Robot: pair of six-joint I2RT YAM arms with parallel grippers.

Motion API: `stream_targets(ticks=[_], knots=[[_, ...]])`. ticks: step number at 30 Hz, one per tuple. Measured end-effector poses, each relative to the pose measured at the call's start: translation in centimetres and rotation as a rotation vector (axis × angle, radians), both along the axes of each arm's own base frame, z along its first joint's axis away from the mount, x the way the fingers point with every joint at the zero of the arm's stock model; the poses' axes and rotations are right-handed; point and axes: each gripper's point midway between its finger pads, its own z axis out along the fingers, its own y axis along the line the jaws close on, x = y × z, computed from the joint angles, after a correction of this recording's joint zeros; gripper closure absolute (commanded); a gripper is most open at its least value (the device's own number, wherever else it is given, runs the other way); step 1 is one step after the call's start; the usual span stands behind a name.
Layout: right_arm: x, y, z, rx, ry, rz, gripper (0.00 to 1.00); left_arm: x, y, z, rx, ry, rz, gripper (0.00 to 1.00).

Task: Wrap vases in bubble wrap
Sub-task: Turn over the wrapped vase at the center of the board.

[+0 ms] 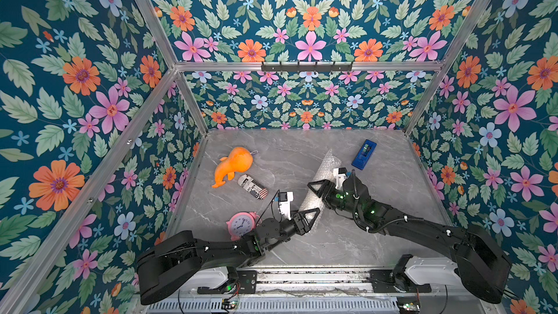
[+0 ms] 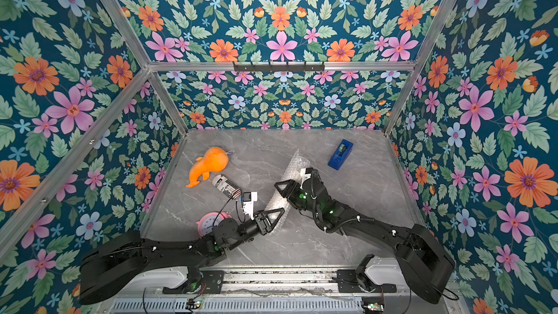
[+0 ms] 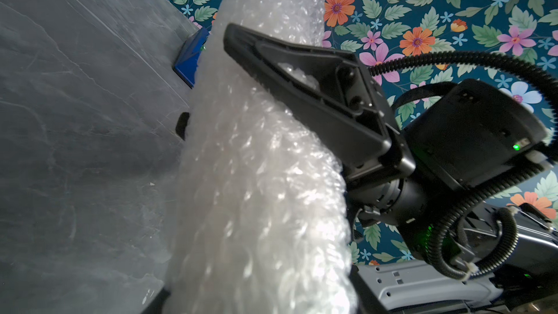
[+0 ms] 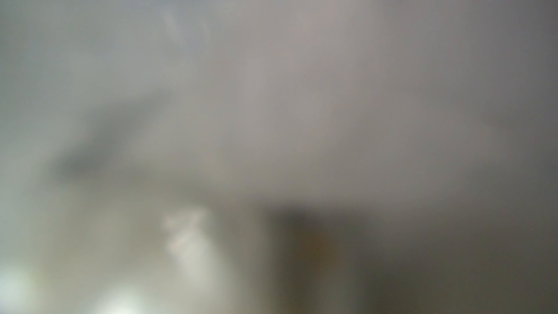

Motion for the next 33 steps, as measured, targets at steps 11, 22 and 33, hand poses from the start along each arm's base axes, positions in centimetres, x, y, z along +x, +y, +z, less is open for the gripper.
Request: stream_targets(ticks=[11, 22, 33], knots=[[0.4, -0.9, -3.3, -0.261, 0.108, 0.001, 0.7, 0.7, 2.2, 0.7, 0.29, -0.134, 0.071, 0.01], [-0.1, -1.9, -11.7, -0.535, 0.285, 0.044, 0.71, 1.7, 3.9, -6.2, 0.821, -0.232, 0.037, 0.28], [0.2, -1.1, -15.4, -0.578, 0.355, 0.076, 0.71, 1.2, 1.7, -7.7, 0.804, -0.246, -0.051, 0.34]])
